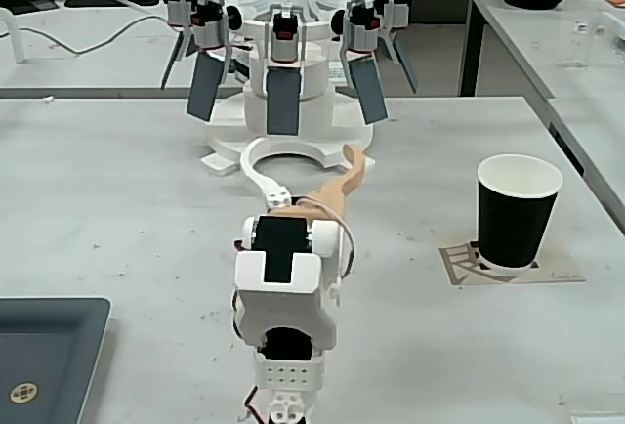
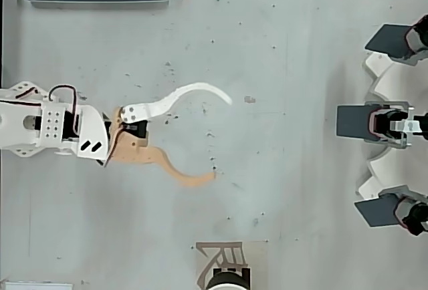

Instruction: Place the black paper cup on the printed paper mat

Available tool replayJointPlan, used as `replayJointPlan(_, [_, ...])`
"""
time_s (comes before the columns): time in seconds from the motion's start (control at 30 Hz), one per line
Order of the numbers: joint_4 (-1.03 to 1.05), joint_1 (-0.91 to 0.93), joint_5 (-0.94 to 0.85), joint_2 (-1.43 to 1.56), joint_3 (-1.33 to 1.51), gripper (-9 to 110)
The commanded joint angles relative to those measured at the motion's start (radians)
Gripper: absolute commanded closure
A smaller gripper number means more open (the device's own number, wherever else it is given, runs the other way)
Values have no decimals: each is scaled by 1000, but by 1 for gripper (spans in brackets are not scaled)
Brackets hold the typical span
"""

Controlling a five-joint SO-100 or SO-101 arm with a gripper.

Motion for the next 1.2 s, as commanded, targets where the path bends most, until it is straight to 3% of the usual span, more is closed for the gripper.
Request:
replayJointPlan(0.0, [31,-38,-25,-34,-87,74])
replayJointPlan(0.7, [57,-80,-5,-640,-753,77])
replayJointPlan(1.17, [52,-80,44,-908,-1031,82])
